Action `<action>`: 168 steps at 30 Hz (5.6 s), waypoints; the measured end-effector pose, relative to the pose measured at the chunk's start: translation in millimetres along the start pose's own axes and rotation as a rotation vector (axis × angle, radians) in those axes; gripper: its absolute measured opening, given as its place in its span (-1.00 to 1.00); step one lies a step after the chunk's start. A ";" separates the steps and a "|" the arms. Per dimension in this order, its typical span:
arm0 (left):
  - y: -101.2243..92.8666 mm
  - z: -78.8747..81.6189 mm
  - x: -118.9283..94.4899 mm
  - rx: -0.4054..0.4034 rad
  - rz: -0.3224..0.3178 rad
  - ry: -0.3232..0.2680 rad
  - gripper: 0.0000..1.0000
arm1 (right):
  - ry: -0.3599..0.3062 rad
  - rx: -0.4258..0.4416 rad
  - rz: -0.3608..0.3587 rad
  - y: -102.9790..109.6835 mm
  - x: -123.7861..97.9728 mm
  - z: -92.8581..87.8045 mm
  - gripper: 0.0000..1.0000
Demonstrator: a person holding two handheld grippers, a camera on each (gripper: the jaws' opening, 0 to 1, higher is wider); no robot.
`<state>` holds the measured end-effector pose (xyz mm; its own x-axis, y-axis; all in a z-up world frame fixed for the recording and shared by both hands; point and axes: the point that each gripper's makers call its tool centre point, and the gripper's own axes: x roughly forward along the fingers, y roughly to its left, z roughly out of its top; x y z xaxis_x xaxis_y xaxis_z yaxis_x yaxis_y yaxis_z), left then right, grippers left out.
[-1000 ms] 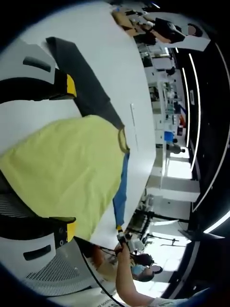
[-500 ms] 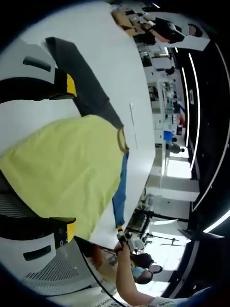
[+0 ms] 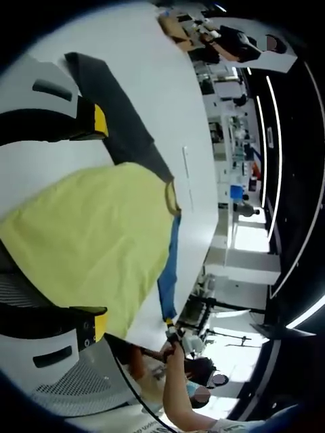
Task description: Fold the garment on the visible template until the final outline fits inside the template.
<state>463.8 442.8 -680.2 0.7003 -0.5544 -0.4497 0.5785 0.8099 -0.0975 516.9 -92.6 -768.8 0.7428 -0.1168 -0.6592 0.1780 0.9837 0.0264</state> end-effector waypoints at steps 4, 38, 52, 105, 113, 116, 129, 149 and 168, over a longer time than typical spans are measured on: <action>-0.1 -0.7 0.0 0.001 -0.002 0.001 0.98 | -0.012 -0.014 0.012 3.6 -1.5 6.8 -1.00; -1.8 3.0 -0.6 0.000 -0.007 -0.017 0.98 | -0.110 -0.146 0.202 95.0 2.9 68.7 -1.00; -6.3 4.7 -0.6 0.003 -0.012 -0.014 0.98 | -0.120 -0.190 0.276 133.4 3.1 80.6 -1.00; -13.7 7.0 -1.5 0.013 -0.039 -0.022 0.98 | -0.113 -0.325 0.478 236.8 9.6 111.0 -1.00; -12.6 6.8 -0.6 0.013 -0.043 -0.024 0.98 | -0.117 -0.346 0.509 258.4 8.1 114.3 -1.00; -12.3 5.9 -0.1 0.013 -0.043 -0.022 0.98 | -0.119 -0.355 0.521 268.4 7.7 114.9 -1.00; -11.5 5.1 0.6 0.011 -0.047 -0.022 0.98 | -0.126 -0.376 0.570 301.7 3.3 119.6 -1.00; -13.5 2.3 -0.9 0.008 -0.051 -0.021 0.98 | -0.128 -0.393 0.633 345.5 -0.1 121.4 -1.00; -12.5 1.0 -1.0 0.004 -0.049 -0.020 0.98 | -0.104 -0.437 0.682 382.4 2.1 115.0 -1.00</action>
<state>456.3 433.1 -677.6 0.6790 -0.5972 -0.4270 0.6141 0.7808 -0.1153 660.8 267.6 -673.7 0.6566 0.5364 -0.5302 -0.5868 0.8050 0.0875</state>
